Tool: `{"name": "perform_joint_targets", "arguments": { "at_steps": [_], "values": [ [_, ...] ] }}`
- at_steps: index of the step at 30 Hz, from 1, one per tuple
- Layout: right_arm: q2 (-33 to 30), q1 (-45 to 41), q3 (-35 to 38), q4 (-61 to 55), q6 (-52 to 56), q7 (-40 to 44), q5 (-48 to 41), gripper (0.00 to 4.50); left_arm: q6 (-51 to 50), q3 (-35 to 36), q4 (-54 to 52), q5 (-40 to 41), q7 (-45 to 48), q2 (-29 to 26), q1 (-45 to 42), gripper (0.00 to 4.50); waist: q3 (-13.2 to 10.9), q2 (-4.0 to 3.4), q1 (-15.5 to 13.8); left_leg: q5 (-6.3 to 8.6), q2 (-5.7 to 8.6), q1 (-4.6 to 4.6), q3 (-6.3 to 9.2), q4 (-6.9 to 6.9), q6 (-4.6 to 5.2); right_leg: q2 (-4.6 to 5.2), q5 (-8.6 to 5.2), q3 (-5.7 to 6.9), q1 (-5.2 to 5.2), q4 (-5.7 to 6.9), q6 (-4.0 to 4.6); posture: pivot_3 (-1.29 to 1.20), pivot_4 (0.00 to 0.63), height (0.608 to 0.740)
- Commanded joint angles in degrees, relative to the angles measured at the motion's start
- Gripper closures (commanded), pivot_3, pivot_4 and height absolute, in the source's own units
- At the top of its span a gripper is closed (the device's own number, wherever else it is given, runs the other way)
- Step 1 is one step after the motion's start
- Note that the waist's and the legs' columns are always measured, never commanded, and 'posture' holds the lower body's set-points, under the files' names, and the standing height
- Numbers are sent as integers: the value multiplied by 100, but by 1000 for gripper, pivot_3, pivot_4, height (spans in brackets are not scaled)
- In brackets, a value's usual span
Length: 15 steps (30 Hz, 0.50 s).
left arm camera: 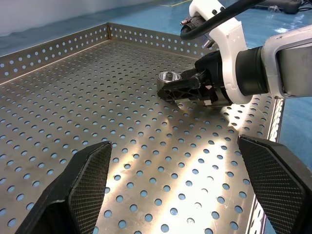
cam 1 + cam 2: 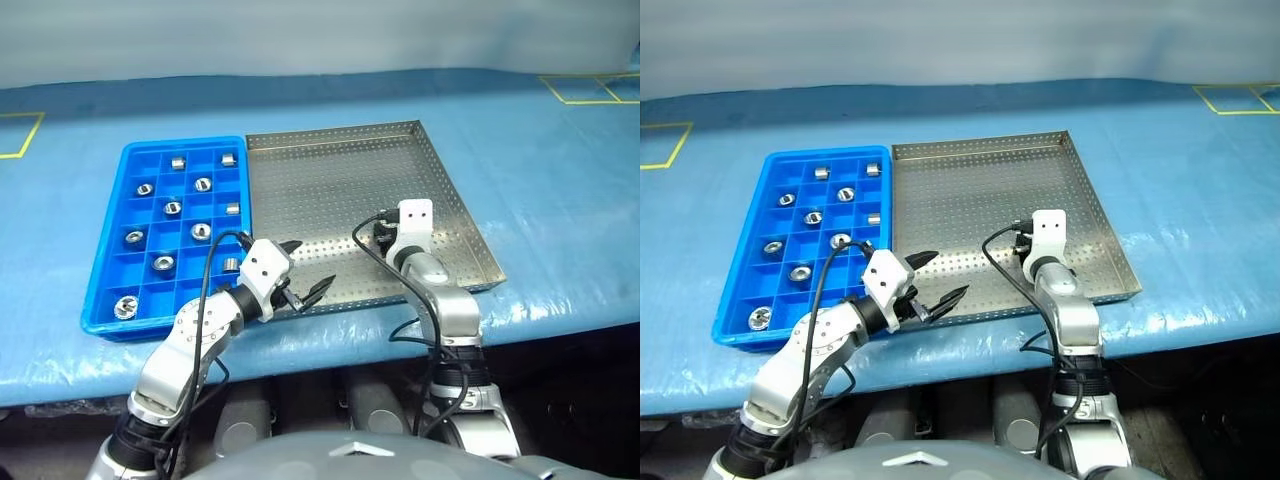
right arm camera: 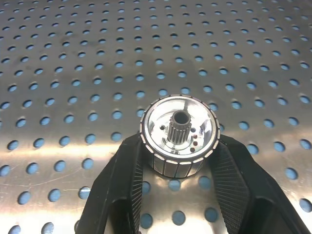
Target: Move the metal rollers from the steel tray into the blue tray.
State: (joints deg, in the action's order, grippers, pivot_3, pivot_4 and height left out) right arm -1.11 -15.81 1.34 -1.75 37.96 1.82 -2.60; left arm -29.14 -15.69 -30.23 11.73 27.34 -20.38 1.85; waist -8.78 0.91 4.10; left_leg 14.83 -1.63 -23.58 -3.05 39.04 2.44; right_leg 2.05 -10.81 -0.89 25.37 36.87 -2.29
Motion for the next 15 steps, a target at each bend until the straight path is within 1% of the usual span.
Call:
{"name": "perform_joint_targets", "arguments": {
  "at_steps": [1, 5, 9, 15],
  "values": [
    [13, -69, -224, -327, 122, 253, -128, 2838, 150, 176, -278, 34, -115, 54, 95, 0, 0, 0, -18, 0, 1, -2, 0, 0, 0, 1, 0, 0, 1, -1, 0, -37, 150, 740],
    [-87, -166, -830, -804, 384, 811, -252, 2838, 152, 637, -544, 95, -339, 48, 391, 0, -3, -1, -45, 1, 2, -11, -1, -2, 0, 5, 0, 0, 9, -6, -1, 12, 150, 740],
    [56, -524, -1320, -851, 478, 1104, -301, 2838, 90, 1255, -927, 152, -573, 6, 806, 0, -5, -2, -82, 1, -2, -10, 1, -4, 0, 3, 0, 3, 11, -4, 0, 85, 150, 740],
    [405, -1062, -1923, -720, 408, 1490, -397, 2838, 21, 2053, -1656, 182, -843, 17, 1578, 0, -5, -1, -386, 1, -1, -12, 7, -7, -1, 5, -4, 15, 11, -6, 5, 200, 150, 740]
  ]
}}
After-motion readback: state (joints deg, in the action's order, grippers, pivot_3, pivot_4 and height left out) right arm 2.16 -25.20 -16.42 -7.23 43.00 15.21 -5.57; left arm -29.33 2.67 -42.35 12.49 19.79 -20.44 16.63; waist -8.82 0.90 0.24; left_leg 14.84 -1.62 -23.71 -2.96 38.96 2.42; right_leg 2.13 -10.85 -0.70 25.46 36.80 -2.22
